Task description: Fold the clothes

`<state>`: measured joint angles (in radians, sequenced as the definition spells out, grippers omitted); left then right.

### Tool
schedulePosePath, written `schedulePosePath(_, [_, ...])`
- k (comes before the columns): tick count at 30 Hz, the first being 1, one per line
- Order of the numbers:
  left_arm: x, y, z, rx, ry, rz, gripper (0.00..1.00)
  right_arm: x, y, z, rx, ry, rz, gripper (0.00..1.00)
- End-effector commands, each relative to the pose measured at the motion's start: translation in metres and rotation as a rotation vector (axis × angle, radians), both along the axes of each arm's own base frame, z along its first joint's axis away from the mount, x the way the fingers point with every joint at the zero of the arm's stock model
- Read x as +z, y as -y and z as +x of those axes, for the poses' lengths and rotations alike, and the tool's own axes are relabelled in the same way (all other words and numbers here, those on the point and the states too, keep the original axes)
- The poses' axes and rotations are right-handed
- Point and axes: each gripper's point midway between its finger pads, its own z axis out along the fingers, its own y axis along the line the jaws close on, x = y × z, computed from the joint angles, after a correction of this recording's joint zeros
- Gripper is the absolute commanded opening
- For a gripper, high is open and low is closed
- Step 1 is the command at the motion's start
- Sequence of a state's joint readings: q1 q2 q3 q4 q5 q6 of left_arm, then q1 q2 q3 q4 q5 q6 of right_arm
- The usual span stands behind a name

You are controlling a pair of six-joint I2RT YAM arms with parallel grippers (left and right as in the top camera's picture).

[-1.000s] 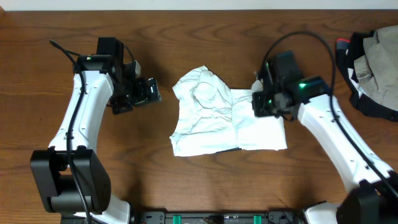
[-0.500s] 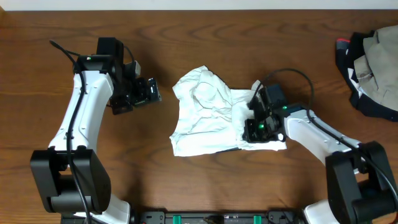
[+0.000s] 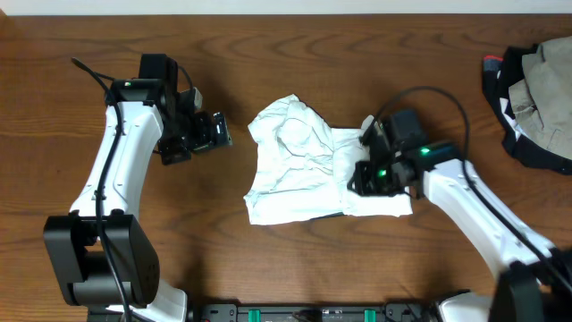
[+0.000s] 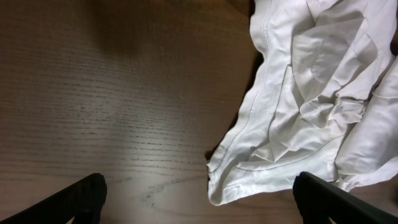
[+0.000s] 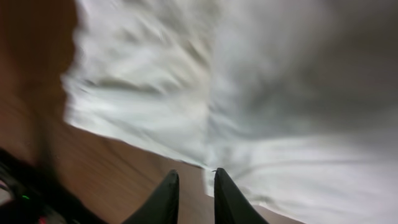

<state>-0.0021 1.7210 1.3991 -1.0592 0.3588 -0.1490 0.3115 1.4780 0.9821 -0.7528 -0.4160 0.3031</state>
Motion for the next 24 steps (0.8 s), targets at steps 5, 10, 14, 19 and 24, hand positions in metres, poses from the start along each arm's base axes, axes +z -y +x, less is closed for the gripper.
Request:
schedulePosePath(5, [-0.005,-0.002,-0.003,-0.008,-0.017,0.013,0.98,0.034,0.037,0.033,-0.070,0.126,0.054,0.18])
schedulePosePath(10, [-0.005,-0.002,-0.003,-0.008,-0.016,0.013,0.98,0.020,0.048,0.040,-0.010,0.088,0.198,0.18])
schedulePosePath(14, [-0.005,-0.002,-0.003,-0.008,-0.017,0.013,0.98,0.008,0.046,0.046,0.038,0.074,0.335,0.18])
schedulePosePath(19, [-0.005,-0.002,-0.003,-0.008,-0.017,0.013,0.98,-0.021,0.046,0.054,0.072,0.049,0.444,0.18])
schedulePosePath(24, [-0.005,-0.002,-0.003,-0.008,-0.017,0.013,0.98,-0.045,0.046,0.057,0.102,0.050,0.542,0.18])
